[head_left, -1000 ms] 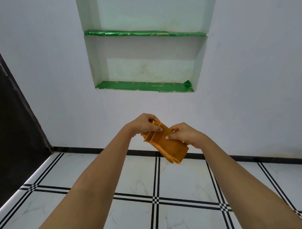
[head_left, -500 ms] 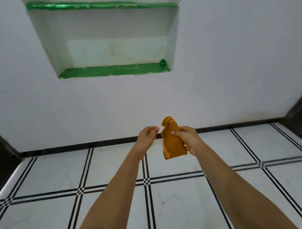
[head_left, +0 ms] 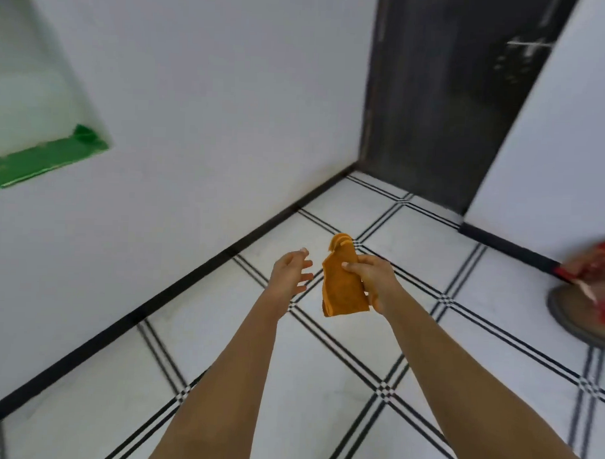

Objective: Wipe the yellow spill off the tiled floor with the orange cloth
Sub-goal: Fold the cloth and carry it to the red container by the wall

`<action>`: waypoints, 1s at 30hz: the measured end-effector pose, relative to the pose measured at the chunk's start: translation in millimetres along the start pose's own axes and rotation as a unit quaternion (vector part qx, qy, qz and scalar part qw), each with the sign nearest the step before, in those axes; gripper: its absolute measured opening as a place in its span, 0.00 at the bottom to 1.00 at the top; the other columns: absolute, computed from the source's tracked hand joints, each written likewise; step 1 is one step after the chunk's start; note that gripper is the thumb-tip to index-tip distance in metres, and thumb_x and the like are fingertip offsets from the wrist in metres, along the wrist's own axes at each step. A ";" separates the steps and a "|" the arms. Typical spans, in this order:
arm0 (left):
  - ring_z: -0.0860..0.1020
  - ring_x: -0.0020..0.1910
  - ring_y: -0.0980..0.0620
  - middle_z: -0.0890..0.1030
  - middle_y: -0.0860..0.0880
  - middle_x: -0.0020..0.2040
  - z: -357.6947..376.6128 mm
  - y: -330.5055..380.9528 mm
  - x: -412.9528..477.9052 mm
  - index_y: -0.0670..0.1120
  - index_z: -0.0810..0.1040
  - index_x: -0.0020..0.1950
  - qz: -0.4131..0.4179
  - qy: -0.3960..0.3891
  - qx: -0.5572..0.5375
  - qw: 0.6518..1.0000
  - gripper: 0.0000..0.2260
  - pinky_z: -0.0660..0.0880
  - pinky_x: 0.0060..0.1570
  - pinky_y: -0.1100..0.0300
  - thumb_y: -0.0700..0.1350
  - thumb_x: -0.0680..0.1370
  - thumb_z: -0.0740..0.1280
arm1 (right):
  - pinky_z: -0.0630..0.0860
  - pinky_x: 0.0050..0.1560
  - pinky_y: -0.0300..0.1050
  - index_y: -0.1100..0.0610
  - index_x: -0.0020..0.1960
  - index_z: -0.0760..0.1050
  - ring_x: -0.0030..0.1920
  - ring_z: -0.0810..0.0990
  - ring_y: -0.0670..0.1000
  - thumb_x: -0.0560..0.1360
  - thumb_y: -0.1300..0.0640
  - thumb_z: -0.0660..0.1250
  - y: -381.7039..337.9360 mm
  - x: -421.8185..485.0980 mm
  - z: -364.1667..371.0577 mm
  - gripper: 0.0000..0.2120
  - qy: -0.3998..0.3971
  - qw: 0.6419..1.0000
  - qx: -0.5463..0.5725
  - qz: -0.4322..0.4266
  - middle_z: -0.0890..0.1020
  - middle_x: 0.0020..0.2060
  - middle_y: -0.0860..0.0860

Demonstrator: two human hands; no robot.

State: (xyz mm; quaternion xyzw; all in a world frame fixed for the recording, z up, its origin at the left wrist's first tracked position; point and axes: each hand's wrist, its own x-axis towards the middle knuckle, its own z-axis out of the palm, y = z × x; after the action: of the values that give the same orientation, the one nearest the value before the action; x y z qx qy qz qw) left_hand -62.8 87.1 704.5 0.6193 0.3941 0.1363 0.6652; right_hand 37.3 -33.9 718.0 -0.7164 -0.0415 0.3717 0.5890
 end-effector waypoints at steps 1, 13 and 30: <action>0.77 0.56 0.46 0.77 0.47 0.60 28.3 4.2 4.1 0.47 0.71 0.65 0.000 -0.018 0.001 1.000 0.18 0.74 0.57 0.51 0.54 0.80 0.56 | 0.75 0.52 0.56 0.56 0.63 0.72 0.55 0.76 0.59 0.73 0.56 0.70 -1.2 3.2 -26.7 0.19 0.019 1.000 0.011 0.006 0.77 0.58 0.57; 0.77 0.54 0.47 0.77 0.46 0.61 378.2 47.6 42.1 0.47 0.71 0.66 -0.007 -0.218 0.068 0.974 0.17 0.74 0.55 0.51 0.53 0.81 0.56 | 0.73 0.60 0.62 0.55 0.64 0.71 0.58 0.75 0.60 0.73 0.55 0.70 -7.4 49.3 -355.7 0.21 0.231 0.963 0.140 -0.008 0.76 0.59 0.55; 0.76 0.53 0.47 0.76 0.45 0.62 830.4 92.2 166.0 0.47 0.71 0.65 -0.050 -0.389 0.139 0.909 0.17 0.72 0.54 0.50 0.54 0.80 0.56 | 0.75 0.55 0.59 0.53 0.68 0.68 0.58 0.73 0.60 0.73 0.56 0.70 -42.6 199.5 -751.7 0.25 0.367 0.895 0.250 0.040 0.73 0.63 0.56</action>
State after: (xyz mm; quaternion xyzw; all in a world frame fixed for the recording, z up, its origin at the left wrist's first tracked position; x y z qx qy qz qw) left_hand 649.3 -378.8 666.7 0.6888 0.1495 -0.2050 0.6791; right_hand 634.2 -532.9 681.3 -0.6319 0.3003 0.1041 0.7069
